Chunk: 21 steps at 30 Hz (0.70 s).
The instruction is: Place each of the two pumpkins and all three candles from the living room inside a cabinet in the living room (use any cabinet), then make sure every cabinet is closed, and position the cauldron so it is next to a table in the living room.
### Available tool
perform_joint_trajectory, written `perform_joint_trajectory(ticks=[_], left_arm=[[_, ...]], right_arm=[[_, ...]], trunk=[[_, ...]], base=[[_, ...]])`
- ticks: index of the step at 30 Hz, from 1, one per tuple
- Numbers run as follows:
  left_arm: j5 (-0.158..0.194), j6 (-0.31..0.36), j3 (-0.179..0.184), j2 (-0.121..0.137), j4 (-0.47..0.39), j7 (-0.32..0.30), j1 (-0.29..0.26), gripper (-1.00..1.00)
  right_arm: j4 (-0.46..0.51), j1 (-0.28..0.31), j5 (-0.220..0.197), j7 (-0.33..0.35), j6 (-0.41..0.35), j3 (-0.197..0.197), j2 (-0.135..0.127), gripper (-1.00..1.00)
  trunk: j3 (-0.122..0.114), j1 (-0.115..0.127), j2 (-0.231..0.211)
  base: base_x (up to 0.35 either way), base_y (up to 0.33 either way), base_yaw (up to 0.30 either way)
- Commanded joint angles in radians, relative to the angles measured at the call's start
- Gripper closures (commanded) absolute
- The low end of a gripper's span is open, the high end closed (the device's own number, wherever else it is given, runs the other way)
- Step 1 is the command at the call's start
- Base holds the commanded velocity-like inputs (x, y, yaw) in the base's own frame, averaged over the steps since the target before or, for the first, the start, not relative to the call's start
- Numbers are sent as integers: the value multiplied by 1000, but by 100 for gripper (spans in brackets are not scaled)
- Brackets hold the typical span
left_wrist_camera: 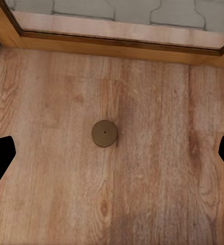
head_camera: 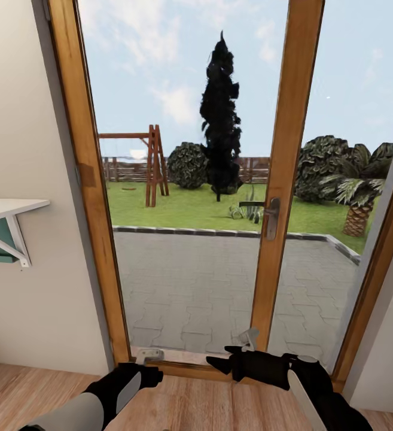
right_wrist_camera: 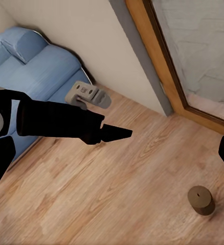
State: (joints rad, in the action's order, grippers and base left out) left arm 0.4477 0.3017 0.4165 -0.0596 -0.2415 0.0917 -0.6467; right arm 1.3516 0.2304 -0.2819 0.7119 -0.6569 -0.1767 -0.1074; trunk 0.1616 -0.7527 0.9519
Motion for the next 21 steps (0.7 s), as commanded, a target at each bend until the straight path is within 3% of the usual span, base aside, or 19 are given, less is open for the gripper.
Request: perform_joint_trajectory(ticks=[1, 7, 15, 21], left_arm=[[11, 5, 8, 0, -2, 7, -1, -100], [14, 38, 8, 4, -36, 10, 5, -100], [14, 66, 8, 5, -81, 11, 5, -100], [14, 66, 8, 5, -82, 11, 5, -100]], right_arm=[[1, 1, -7, -2, -7, -1, -1, -100], [-33, 24, -12, 18, 27, -34, -7, -100], [-95, 27, -13, 20, 52, -34, -8, -100], [-97, 27, -15, 23, 52, 5, -8, -100]], trunk=[[2, 0, 1], [2, 0, 1], [2, 0, 1], [1, 0, 1]], base=[[0, 0, 0], [-3, 0, 0], [-61, 0, 0], [-15, 0, -26]])
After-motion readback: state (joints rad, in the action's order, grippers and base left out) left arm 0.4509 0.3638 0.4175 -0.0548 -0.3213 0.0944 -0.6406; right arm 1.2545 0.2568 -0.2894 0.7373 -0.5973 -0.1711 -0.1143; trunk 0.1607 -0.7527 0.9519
